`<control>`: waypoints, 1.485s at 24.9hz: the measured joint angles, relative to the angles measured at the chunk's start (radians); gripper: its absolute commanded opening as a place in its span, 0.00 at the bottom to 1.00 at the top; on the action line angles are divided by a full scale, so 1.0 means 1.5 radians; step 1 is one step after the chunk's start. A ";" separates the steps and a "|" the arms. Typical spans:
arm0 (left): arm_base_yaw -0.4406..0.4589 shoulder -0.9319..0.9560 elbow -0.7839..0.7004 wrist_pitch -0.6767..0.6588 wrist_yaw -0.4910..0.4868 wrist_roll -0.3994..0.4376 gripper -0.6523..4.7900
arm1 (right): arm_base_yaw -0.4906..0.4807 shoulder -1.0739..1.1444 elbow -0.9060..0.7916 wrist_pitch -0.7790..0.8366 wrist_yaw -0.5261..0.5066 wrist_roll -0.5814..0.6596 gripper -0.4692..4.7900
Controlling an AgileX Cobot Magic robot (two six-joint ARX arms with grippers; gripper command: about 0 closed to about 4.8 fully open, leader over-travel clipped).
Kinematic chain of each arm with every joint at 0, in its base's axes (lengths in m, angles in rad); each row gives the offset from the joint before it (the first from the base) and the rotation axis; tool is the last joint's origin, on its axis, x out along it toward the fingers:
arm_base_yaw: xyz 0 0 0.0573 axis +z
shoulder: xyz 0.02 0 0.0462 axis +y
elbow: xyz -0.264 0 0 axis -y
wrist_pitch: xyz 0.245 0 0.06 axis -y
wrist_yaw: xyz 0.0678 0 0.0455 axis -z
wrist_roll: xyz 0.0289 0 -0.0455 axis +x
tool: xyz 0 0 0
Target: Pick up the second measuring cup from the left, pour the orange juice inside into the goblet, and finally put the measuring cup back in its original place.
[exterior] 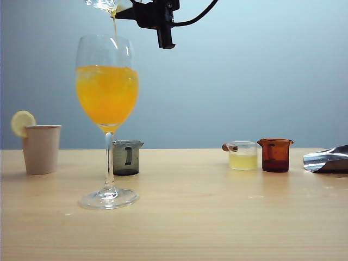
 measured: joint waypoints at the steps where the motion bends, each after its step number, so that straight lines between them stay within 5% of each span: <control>1: 0.000 0.000 0.000 0.000 0.000 0.000 0.11 | 0.000 0.000 0.000 0.000 -0.003 -0.001 0.51; 9: 0.000 0.000 0.000 0.000 0.000 0.000 0.11 | 0.000 0.000 0.000 0.000 0.000 0.013 0.51; 13: 0.000 0.000 0.000 0.000 0.000 0.000 0.11 | -0.001 0.000 0.000 0.013 0.035 0.106 0.51; 16: 0.000 0.000 0.000 0.000 0.000 0.000 0.11 | -0.013 0.000 0.000 0.026 0.082 0.248 0.51; 22: 0.000 0.000 0.000 0.000 0.000 0.000 0.11 | -0.114 -0.002 0.000 0.041 0.115 0.729 0.51; 30: 0.000 0.000 0.000 0.000 0.000 0.000 0.11 | -0.160 0.003 -0.065 0.015 0.113 0.920 0.51; 37: 0.000 0.000 0.000 0.000 0.000 0.000 0.11 | -0.166 0.128 -0.156 0.204 0.114 1.079 0.51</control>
